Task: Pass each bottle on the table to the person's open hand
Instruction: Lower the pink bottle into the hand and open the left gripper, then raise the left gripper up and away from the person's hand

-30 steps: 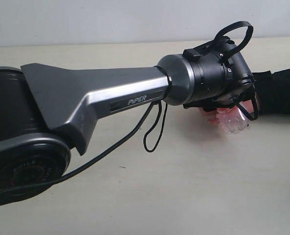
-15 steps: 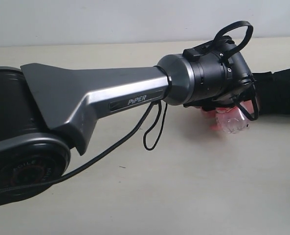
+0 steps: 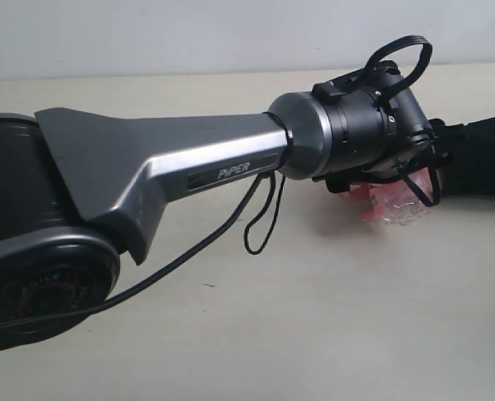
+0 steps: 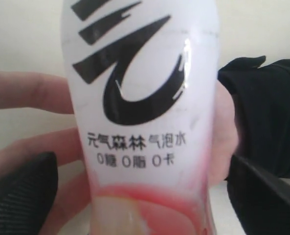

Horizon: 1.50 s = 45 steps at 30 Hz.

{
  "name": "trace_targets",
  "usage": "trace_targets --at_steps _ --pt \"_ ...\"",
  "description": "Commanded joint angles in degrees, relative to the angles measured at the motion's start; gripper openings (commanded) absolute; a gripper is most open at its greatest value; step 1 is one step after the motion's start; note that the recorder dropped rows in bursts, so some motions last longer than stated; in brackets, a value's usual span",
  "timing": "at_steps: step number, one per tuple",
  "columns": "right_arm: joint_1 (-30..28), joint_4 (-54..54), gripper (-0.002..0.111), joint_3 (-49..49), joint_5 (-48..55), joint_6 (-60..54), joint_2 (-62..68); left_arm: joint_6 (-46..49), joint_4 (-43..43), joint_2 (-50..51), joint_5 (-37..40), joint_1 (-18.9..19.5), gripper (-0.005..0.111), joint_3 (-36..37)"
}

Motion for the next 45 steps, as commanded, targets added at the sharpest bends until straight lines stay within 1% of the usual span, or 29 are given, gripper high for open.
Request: trace_targets --at_steps 1,4,9,11,17,19,20,22,26,27,28,30,31,33,38,40,42,45 --pt "0.01 -0.39 0.000 0.28 -0.33 -0.05 -0.21 3.70 0.57 -1.33 3.43 0.21 0.090 -0.40" --pt "0.01 -0.39 0.000 0.28 -0.33 -0.05 -0.21 4.79 -0.25 -2.77 6.77 0.66 0.090 -0.40" --pt "0.01 -0.39 0.000 0.28 -0.33 -0.05 -0.21 10.72 -3.79 -5.99 6.08 0.66 0.090 -0.40" --pt "0.01 -0.39 0.000 0.28 -0.33 -0.05 -0.21 11.89 -3.91 -7.28 6.08 0.66 0.090 -0.40" --pt "0.01 -0.39 0.000 0.28 -0.33 -0.05 -0.21 16.62 -4.28 -12.10 10.42 0.66 0.090 -0.40" --pt "0.01 -0.39 0.000 0.28 -0.33 -0.05 -0.21 19.15 -4.28 -13.72 11.59 0.66 0.087 -0.40" --pt "0.01 -0.39 0.000 0.28 -0.33 -0.05 -0.21 20.82 -4.40 -14.69 12.02 0.66 0.082 -0.40" --pt "0.01 -0.39 0.000 0.28 -0.33 -0.05 -0.21 23.57 -4.93 -16.40 14.52 0.66 0.067 -0.40" --pt "0.01 -0.39 0.000 0.28 -0.33 -0.05 -0.21 24.37 -4.67 -19.53 25.76 0.66 0.022 -0.40" --pt "0.01 -0.39 0.000 0.28 -0.33 -0.05 -0.21 25.77 -4.35 -20.18 28.62 0.66 0.007 -0.40" --pt "0.01 -0.39 0.000 0.28 -0.33 -0.05 -0.21 27.65 -4.17 -20.74 29.76 0.52 0.001 -0.40" --pt "0.01 -0.39 0.000 0.28 -0.33 -0.05 -0.21 33.22 -3.57 -21.66 29.76 0.09 0.001 -0.21" --pt "0.01 -0.39 0.000 0.28 -0.33 -0.05 -0.21 36.38 -5.03 -22.65 29.76 -0.18 0.001 0.82" --pt "0.01 -0.39 0.000 0.28 -0.33 -0.05 -0.21 37.70 -5.39 -24.68 29.76 -1.15 0.000 3.62" --pt "0.01 -0.39 0.000 0.28 -0.26 -0.05 -0.21 40.54 -1.76 -31.54 29.76 -3.27 0.000 12.85" --pt "0.01 -0.39 0.000 0.28 -0.26 -0.05 -0.21 40.54 0.48 -35.91 29.76 -3.40 0.000 18.70" --pt "0.01 -0.39 0.000 0.28 -0.26 -0.05 -0.21 40.54 0.61 -41.07 28.66 -3.64 0.000 25.49" --pt "0.01 -0.39 0.000 0.28 -0.26 -0.05 -0.21 40.27 0.50 -51.37 19.54 -4.68 0.000 38.56"
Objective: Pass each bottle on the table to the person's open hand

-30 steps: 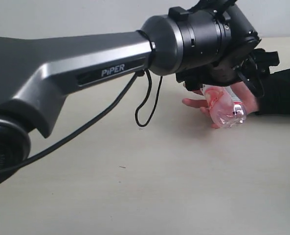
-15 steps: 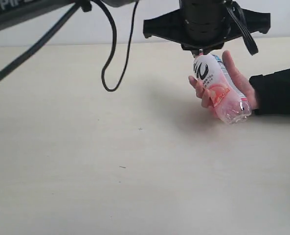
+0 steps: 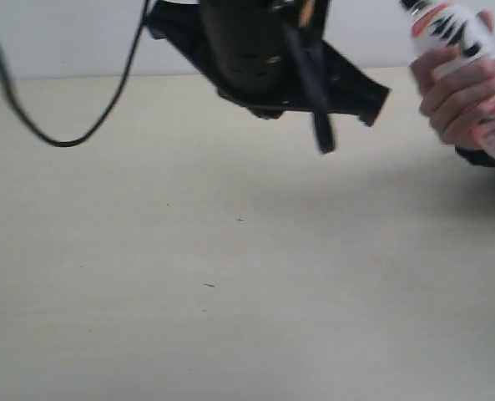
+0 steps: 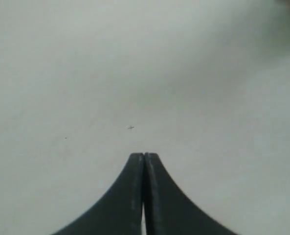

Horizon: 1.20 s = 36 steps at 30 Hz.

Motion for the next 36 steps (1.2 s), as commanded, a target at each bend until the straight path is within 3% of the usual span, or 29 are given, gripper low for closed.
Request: trace_targets --at_steps 1,7,10,19,30,33,36 --pt "0.01 -0.39 0.000 0.28 -0.26 -0.05 -0.21 -0.11 1.23 -15.39 -12.08 -1.97 0.000 17.78" --pt "0.01 -0.39 0.000 0.28 -0.26 -0.05 -0.21 -0.44 1.00 -35.37 -34.86 -5.34 0.000 37.09" --pt "0.01 -0.39 0.000 0.28 -0.26 -0.05 -0.21 -0.31 -0.18 -43.20 -38.41 -6.02 0.000 42.56" --pt "0.01 -0.39 0.000 0.28 -0.26 -0.05 -0.21 -0.31 -0.88 -57.31 -33.80 -6.02 0.000 46.80" --pt "0.01 -0.39 0.000 0.28 -0.26 -0.05 -0.21 -0.43 -1.95 -60.91 -33.75 -6.02 0.000 46.80" --pt "0.01 -0.39 0.000 0.28 -0.26 -0.05 -0.21 -0.36 -5.58 -61.44 -25.70 -6.02 0.000 46.95" --pt "0.01 -0.39 0.000 0.28 -0.26 -0.05 -0.21 -9.90 -7.06 -61.82 -19.00 -4.60 0.000 49.13"
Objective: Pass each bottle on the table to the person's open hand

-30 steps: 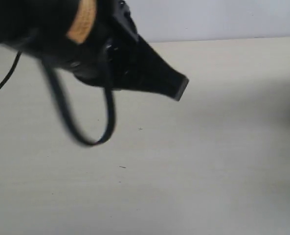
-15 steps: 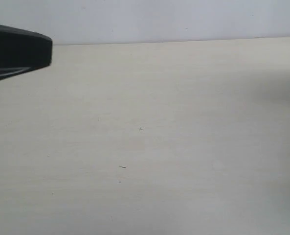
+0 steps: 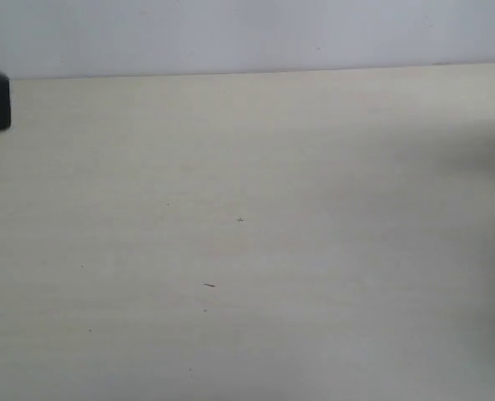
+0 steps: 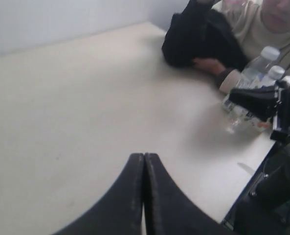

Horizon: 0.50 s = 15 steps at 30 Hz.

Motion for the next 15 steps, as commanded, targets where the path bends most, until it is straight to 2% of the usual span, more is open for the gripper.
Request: trace_targets --at_steps 1,2,4,8,11,15 --pt "0.01 -0.39 0.000 0.28 -0.26 -0.05 -0.21 -11.65 -2.97 -1.29 8.37 2.96 0.000 3.65" --pt "0.01 -0.39 0.000 0.28 -0.26 -0.05 -0.21 -13.54 -3.11 -1.99 7.53 4.92 0.000 5.03" --pt "0.01 -0.39 0.000 0.28 -0.26 -0.05 -0.21 -14.48 -4.18 -4.55 4.15 11.34 0.000 9.45" --pt "0.01 -0.39 0.000 0.28 -0.26 -0.05 -0.21 -14.48 -8.76 -12.15 -0.64 27.12 0.000 19.35" --pt "0.01 -0.39 0.000 0.28 -0.26 -0.05 -0.21 -14.48 -11.43 -19.54 -2.74 37.59 0.000 25.07" --pt "0.01 -0.39 0.000 0.28 -0.26 -0.05 -0.21 -14.48 -11.99 -27.45 -3.10 47.98 0.000 29.67"
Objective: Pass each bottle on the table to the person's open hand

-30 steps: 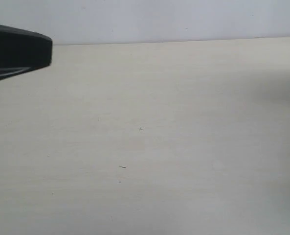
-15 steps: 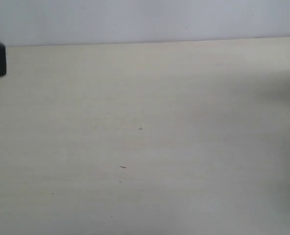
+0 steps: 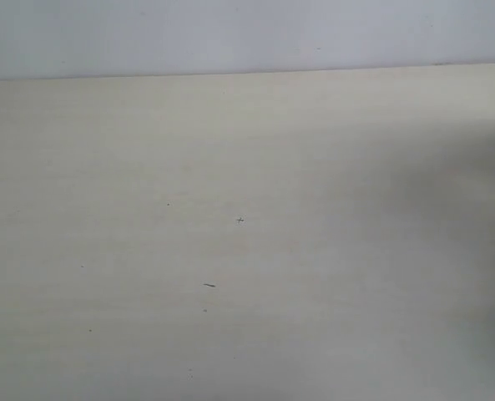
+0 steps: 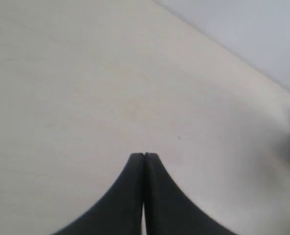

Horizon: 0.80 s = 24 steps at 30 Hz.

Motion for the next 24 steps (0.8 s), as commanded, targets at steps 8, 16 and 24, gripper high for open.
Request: trace_targets --at_steps 8,16,24 --pt "0.01 -0.39 0.000 0.28 -0.26 -0.05 -0.21 -1.67 -1.22 -20.22 -22.47 17.60 0.000 14.61" --pt "0.01 -0.26 0.000 0.28 -0.27 -0.05 -0.21 -1.55 -0.91 -20.22 -35.49 17.60 0.000 23.30" --pt "0.01 -0.26 0.000 0.28 -0.27 -0.05 -0.21 13.41 -0.77 -20.22 -35.72 17.60 0.000 23.30"
